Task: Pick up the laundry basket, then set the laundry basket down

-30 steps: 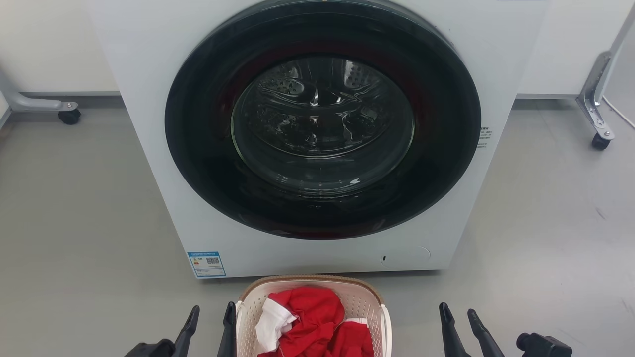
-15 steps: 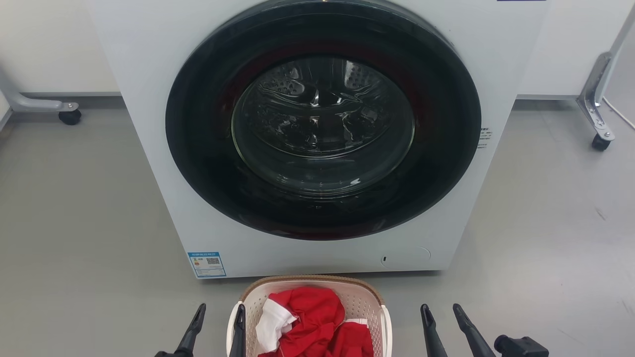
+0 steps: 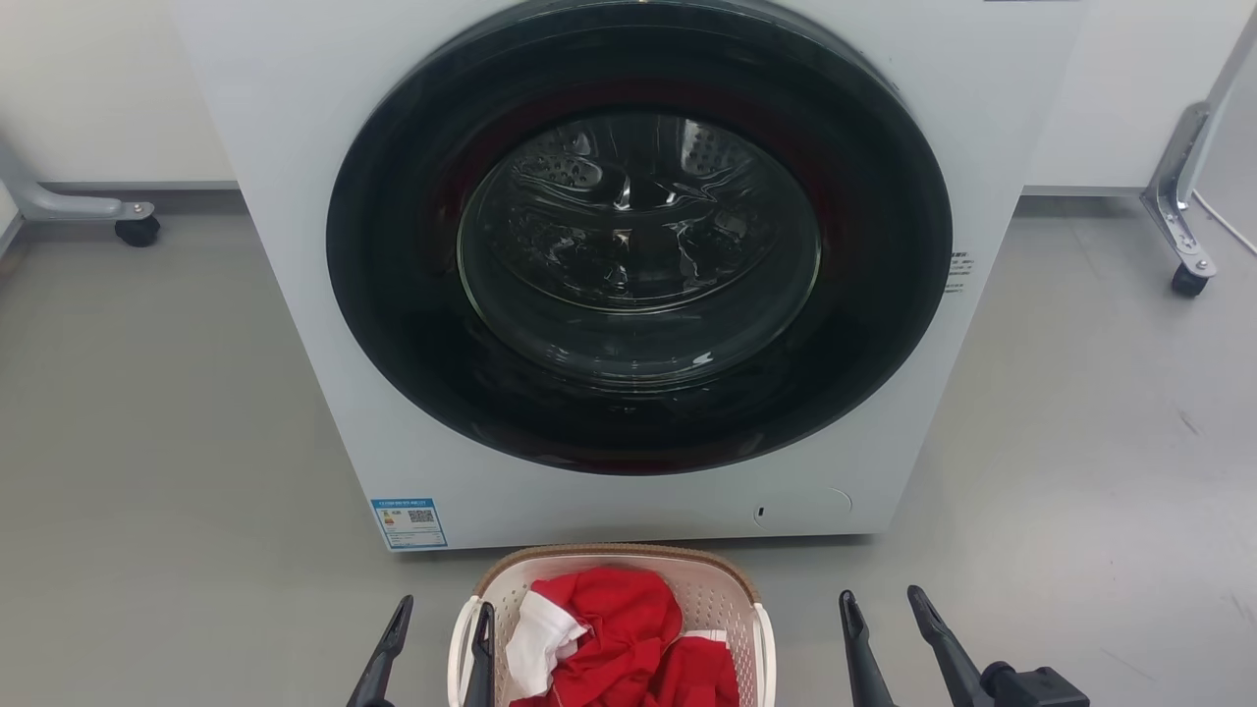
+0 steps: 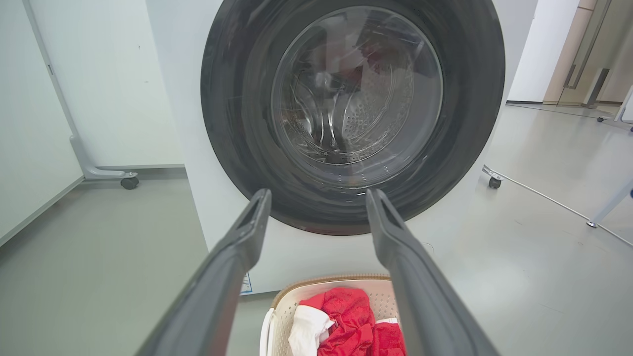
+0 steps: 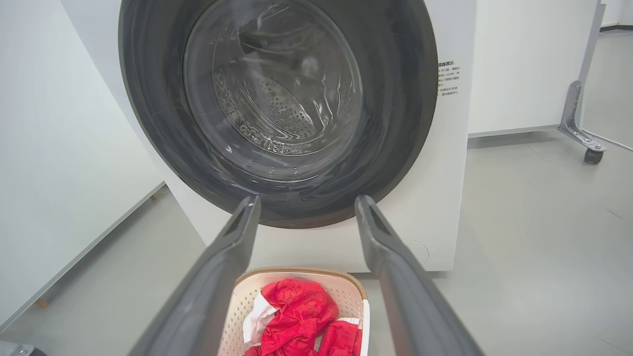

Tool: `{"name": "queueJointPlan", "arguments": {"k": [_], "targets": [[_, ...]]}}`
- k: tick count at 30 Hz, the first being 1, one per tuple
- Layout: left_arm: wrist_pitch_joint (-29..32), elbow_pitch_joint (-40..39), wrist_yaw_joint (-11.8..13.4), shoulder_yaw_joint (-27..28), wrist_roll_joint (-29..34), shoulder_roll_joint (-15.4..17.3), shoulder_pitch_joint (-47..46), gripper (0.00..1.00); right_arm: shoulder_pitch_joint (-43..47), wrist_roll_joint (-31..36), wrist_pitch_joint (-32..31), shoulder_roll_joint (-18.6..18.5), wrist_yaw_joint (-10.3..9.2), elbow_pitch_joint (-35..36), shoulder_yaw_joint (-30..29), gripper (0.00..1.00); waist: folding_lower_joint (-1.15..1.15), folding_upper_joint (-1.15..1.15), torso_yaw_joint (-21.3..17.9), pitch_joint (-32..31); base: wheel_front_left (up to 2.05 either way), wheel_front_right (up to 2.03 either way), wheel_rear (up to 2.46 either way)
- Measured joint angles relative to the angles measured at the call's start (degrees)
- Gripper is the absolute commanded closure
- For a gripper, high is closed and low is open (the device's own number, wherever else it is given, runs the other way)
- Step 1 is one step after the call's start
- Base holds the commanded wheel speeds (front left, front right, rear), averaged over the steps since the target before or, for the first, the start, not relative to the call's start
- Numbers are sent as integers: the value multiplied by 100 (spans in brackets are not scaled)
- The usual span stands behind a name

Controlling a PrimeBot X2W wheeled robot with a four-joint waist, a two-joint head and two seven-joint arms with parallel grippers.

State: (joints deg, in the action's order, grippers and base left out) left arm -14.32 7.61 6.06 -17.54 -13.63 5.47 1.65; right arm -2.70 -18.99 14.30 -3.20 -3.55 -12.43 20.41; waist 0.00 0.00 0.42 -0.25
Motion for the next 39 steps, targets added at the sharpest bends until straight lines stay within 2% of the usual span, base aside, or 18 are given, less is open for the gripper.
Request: {"name": "queueJointPlan", "arguments": {"k": [11,39], "targets": [[0,-60,0,185,-36,-23,5,0,103,-5,1,4,-47,107,-265,0,0,0,-12,26,0,0,0],[0,-204,-9,291,-14,-91,109,0,148,38,15,19,11,235,-346,0,0,0,-3,165,0,0,0]]}}
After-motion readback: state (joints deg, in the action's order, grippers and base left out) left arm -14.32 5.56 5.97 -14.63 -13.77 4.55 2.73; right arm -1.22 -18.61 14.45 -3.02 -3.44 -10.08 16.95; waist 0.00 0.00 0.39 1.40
